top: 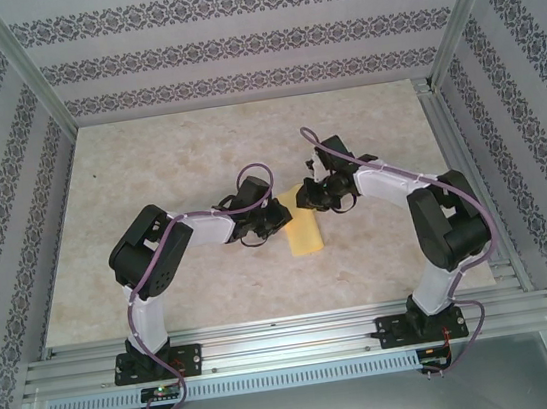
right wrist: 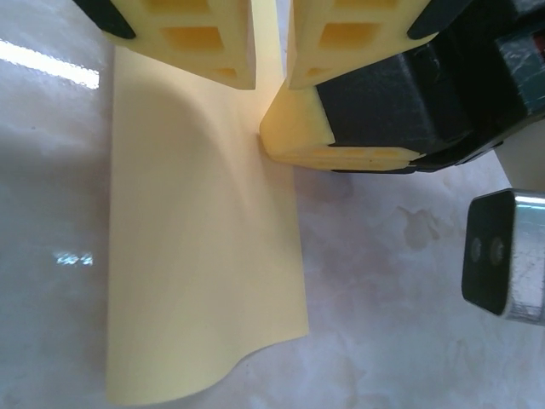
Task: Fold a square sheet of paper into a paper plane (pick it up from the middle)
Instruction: Fold the square sheet of paper in half at the center of the table.
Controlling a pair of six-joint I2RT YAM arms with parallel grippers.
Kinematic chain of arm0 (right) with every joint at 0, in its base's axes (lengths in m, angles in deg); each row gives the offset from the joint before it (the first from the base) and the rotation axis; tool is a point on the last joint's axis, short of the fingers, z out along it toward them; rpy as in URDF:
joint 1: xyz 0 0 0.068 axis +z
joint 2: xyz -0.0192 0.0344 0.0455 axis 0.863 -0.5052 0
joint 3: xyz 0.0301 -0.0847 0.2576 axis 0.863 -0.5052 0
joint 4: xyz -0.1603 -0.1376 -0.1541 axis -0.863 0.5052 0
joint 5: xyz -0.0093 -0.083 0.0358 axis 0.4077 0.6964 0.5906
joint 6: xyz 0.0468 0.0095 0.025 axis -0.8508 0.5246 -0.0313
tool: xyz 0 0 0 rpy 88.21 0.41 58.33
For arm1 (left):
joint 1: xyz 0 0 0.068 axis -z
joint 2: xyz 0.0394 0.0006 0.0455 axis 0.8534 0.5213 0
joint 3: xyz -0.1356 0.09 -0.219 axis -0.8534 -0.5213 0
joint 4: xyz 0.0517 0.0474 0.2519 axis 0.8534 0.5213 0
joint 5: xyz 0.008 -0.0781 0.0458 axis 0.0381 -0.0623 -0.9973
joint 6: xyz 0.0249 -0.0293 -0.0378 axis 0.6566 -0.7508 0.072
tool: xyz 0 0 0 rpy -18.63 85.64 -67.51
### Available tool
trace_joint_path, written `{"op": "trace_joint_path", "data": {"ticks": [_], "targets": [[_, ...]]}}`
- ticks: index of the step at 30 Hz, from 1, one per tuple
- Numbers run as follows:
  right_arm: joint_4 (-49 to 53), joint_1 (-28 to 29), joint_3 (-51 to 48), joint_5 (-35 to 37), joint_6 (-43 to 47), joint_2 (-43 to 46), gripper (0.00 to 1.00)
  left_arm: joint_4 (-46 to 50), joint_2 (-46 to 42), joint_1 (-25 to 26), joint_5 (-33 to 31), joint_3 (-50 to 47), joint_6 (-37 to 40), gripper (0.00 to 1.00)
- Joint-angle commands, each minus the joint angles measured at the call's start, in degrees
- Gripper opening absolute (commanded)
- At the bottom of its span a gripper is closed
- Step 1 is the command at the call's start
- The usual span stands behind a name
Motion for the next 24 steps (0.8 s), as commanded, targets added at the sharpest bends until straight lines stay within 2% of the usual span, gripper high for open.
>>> {"op": "trace_joint_path", "data": {"ticks": [1,9,24], "targets": [[-2.9,-0.5,-1.2,-3.5,-0.2,-1.2,0.18,2.1,1.2,0.9,-1.3,-0.4,1.9,0.15],[-3.0,-2.8,-3.6,-4.2,2.1,-3.6,0.19,2.5,1.4,1.0,-1.4,-0.3,2.1,0.15],[-1.4,-4.6,-6.5,0.3,3.7,-7.0,0.24,2.8,2.4,1.1,-1.4,-0.1,2.1,0.14]]}}
